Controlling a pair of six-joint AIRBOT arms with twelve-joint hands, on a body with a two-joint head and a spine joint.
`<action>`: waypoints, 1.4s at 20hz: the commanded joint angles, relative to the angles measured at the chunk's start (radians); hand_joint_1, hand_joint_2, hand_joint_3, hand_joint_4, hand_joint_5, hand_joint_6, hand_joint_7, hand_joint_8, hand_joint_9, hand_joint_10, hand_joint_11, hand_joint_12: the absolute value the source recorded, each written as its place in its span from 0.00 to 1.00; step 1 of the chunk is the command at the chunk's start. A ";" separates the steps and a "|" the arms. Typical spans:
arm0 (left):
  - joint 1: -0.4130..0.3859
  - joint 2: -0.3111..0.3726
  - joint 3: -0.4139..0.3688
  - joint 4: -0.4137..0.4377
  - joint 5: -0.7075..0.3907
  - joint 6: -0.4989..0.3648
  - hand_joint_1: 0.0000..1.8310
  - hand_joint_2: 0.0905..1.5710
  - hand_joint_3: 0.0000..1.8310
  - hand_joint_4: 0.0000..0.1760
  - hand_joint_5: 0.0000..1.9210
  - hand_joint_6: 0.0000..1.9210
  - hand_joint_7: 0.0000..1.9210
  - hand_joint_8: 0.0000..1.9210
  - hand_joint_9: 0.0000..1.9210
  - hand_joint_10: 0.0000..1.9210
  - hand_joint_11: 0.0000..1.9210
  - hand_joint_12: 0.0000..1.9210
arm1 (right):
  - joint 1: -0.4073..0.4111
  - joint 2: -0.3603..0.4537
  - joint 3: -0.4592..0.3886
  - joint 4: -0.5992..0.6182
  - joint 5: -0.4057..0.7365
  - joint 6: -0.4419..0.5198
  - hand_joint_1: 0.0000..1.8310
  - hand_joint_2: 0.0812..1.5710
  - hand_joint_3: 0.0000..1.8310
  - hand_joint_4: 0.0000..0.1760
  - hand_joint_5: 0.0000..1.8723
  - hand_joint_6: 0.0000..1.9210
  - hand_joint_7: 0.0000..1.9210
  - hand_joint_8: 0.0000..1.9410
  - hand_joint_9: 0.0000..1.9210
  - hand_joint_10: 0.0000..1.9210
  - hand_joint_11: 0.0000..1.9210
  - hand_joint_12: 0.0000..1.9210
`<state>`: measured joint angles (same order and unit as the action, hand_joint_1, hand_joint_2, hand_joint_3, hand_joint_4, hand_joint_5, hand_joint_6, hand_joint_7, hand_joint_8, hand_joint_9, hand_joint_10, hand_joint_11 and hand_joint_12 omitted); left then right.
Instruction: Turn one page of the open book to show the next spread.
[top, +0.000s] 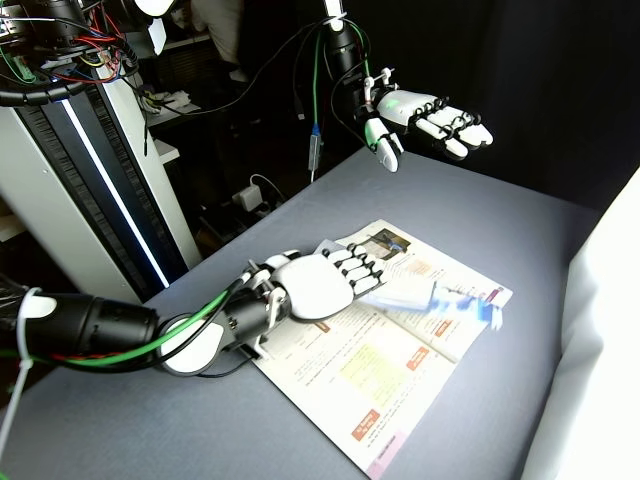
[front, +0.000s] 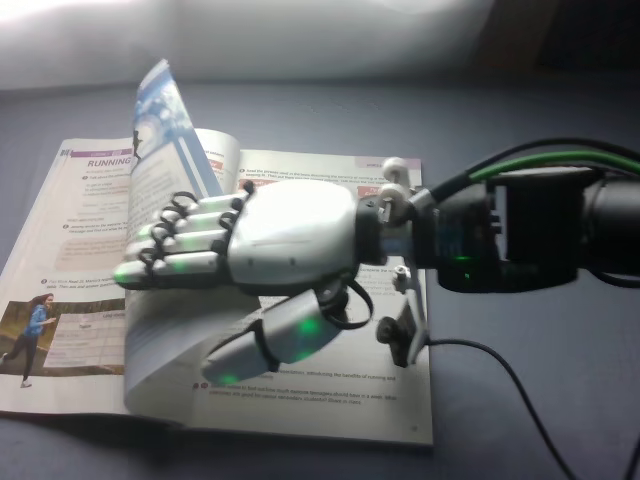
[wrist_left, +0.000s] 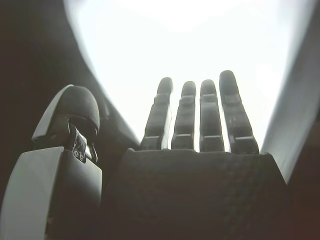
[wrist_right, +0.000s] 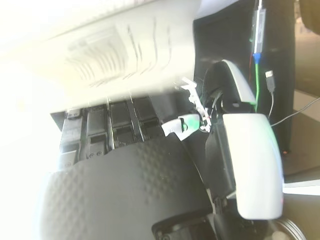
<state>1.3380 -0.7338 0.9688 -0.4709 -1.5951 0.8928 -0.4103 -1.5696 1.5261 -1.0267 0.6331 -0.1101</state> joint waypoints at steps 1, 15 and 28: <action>-0.006 0.008 0.000 -0.021 -0.134 -0.003 0.00 0.85 0.00 0.00 0.06 0.00 0.00 0.00 0.00 0.00 0.00 0.23 | 0.015 -0.010 0.011 0.058 0.073 0.002 0.00 0.77 0.00 0.00 0.00 0.00 0.00 0.00 0.00 0.00 0.00 0.00; -0.008 0.026 0.003 -0.024 -0.135 -0.005 0.00 0.91 0.00 0.00 0.06 0.00 0.00 0.00 0.00 0.00 0.00 0.21 | 0.077 -0.170 0.123 0.085 0.015 -0.021 0.00 0.92 0.00 0.00 0.10 0.00 0.08 0.00 0.04 0.00 0.00 0.00; -0.006 0.026 0.008 -0.054 -0.131 -0.007 0.00 0.95 0.01 0.00 0.01 0.00 0.00 0.00 0.00 0.00 0.01 0.01 | 0.182 -0.193 0.093 0.063 0.284 0.067 0.22 0.88 0.00 0.00 0.17 0.44 0.23 0.31 0.18 0.52 0.07 0.86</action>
<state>1.3380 -0.7082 0.9680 -0.4973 -1.6081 0.8890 -0.2398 -1.7676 1.6222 -1.0321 0.8158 -0.0490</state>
